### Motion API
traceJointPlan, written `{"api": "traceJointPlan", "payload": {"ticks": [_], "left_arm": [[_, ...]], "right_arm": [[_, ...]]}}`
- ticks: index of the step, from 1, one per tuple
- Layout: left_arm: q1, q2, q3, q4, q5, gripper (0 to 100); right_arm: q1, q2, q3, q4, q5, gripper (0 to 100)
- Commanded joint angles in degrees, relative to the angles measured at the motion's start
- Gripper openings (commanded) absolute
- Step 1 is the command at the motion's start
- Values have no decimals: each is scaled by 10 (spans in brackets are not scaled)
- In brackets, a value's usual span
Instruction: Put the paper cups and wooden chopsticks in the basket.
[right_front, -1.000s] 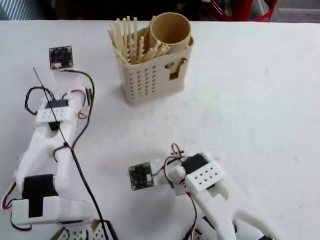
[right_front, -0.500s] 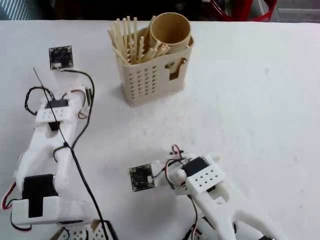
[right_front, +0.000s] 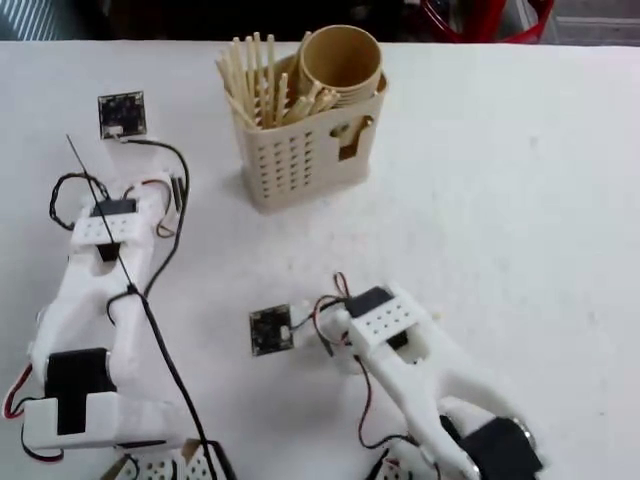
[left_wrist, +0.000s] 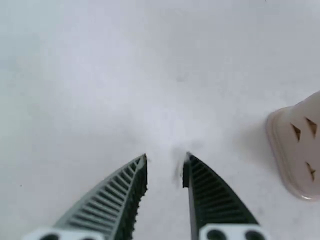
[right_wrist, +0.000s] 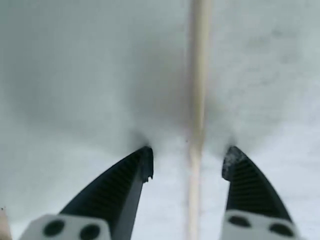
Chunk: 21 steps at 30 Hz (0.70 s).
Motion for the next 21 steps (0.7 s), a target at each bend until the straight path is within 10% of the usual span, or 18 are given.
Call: {"api": "traceJointPlan", "payload": {"ticks": [1,21], "left_arm": [[0,-22,-3,-11,-3,130],[-1,-22,-3,-11,-3,130]], "right_arm": [[3,51,-36,-9,-5,108],[153,-89,-142,32,-320,16]]}}
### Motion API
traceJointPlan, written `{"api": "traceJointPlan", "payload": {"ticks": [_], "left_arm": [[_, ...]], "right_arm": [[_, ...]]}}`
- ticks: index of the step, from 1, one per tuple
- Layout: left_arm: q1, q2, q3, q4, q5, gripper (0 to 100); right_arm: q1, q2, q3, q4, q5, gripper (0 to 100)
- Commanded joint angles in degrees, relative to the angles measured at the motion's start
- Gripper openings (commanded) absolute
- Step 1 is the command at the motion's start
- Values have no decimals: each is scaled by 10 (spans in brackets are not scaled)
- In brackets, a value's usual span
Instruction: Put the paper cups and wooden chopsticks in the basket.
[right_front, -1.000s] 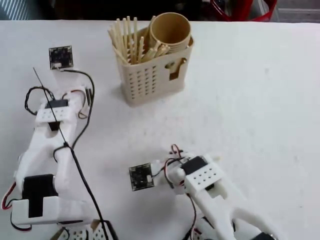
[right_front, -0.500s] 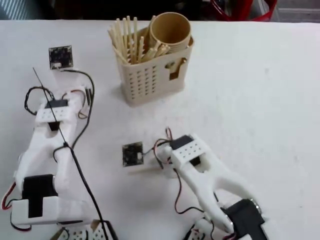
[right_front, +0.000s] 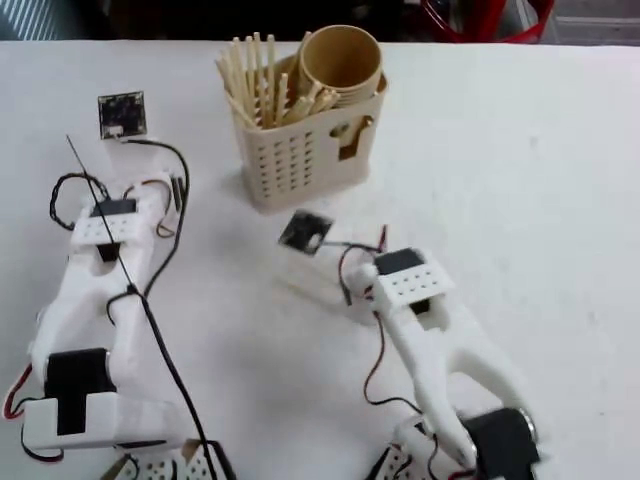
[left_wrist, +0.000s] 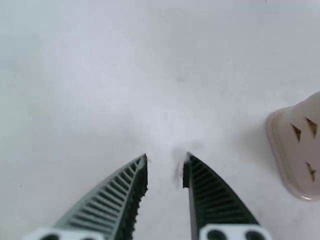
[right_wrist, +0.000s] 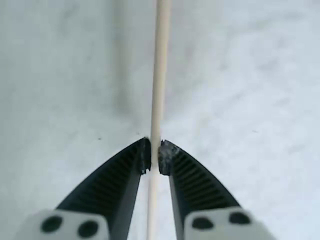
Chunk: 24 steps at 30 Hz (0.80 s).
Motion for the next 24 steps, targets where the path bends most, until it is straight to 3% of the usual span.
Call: {"api": "traceJointPlan", "payload": {"ticks": [1,7,11,19,24], "left_arm": [[-1,-22,-3,-11,-3,130],[-1,-22,-3,-11,-3,130],[-1,-22,-3,-11,-3,131],[-1,-22,-3,-11,-3,131],[-1,-22,-3,-11,-3,131]], "right_arm": [[32,-113,-47,48,-53,16],[33,-328,-137,189,-141,16],[33,-398,-230,196,-214,16],[31,-242,-469,95,-357,16],[-22,-110,-569,-30,-423,16]]}}
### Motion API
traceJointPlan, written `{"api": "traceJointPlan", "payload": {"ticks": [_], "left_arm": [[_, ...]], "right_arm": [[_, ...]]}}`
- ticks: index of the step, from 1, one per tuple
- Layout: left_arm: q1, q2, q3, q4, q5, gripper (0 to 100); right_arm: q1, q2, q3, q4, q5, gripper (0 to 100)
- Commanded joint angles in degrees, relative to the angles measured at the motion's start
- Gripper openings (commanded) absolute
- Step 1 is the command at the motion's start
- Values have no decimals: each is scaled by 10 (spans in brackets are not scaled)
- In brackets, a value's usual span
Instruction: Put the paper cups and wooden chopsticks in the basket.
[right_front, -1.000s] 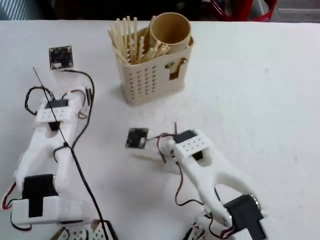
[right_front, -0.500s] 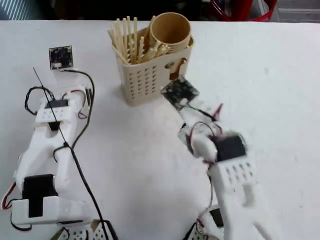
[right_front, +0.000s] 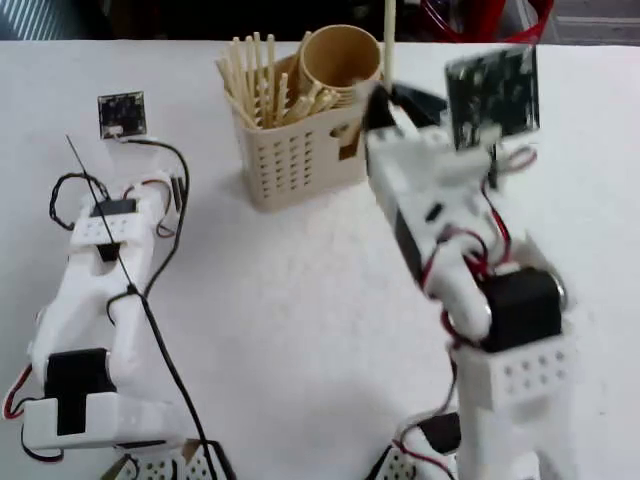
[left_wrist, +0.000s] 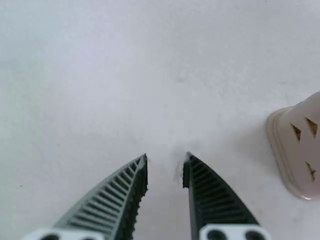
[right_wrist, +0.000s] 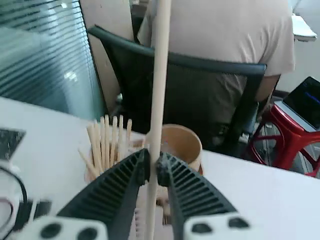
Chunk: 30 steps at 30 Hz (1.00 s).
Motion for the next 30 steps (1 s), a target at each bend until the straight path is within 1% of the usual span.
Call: {"api": "traceJointPlan", "payload": {"ticks": [1,4,7,11,14,21,22,24,26,29,30], "left_arm": [[-1,-22,-3,-11,-3,131],[-1,-22,-3,-11,-3,131],[-1,-22,-3,-11,-3,131],[0,-22,-3,-11,-3,131],[0,-22,-3,-11,-3,131],[9,-22,-3,-11,-3,131],[9,-22,-3,-11,-3,131],[8,-22,-3,-11,-3,131],[8,-22,-3,-11,-3,131],[8,-22,-3,-11,-3,131],[7,-22,-3,-11,-3,131]], "right_arm": [[-49,81,-76,-108,-30,16],[-87,140,-101,-199,-31,16],[-106,194,-107,-273,-30,16],[-106,266,-107,-387,-28,17],[-102,313,-107,-432,-28,17],[-87,358,-106,-424,-26,17],[-86,357,-107,-407,-21,18],[-88,351,-108,-373,16,30],[-90,349,-108,-342,48,85],[-95,347,-107,-312,56,193],[-96,347,-107,-303,56,216]]}}
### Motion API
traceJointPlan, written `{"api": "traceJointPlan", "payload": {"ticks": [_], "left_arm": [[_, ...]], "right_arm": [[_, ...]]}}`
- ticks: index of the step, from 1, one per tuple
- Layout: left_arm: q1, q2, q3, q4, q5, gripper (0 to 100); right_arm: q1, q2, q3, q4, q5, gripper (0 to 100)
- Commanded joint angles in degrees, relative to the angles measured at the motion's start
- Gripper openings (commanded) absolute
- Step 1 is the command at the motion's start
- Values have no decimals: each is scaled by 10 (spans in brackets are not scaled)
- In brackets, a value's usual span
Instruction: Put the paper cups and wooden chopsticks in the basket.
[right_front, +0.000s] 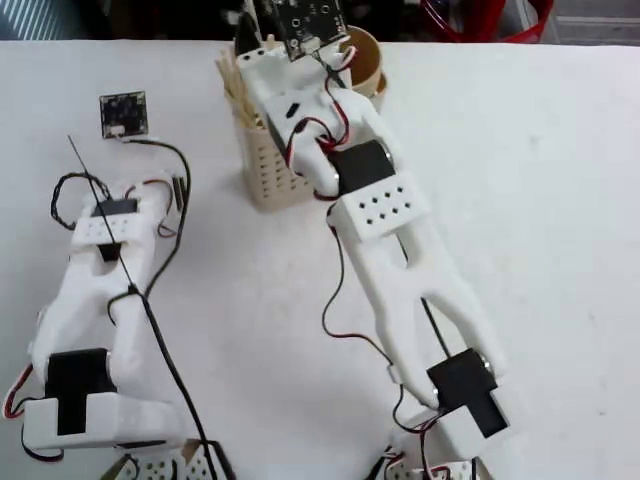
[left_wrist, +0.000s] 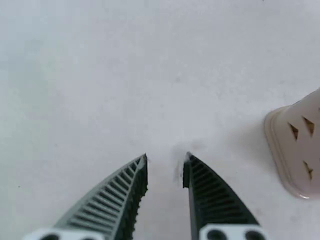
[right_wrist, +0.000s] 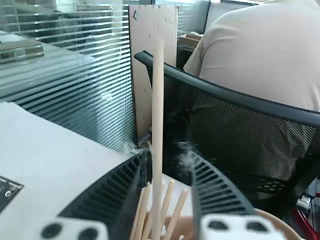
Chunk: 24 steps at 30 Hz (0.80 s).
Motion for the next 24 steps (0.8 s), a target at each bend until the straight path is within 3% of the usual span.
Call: {"api": "traceJointPlan", "payload": {"ticks": [1,7,13,17,24], "left_arm": [[3,-22,-3,-11,-3,131],[2,-22,-3,-10,-3,131],[1,-29,-3,-8,0,128],[0,-32,-6,-7,1,128],[6,-188,69,24,1,129]], "right_arm": [[-5,-18,-26,25,12,222],[-13,-35,-26,65,13,211],[-10,-131,-12,250,13,8],[-2,-208,58,369,10,59],[39,-393,283,386,13,19]]}}
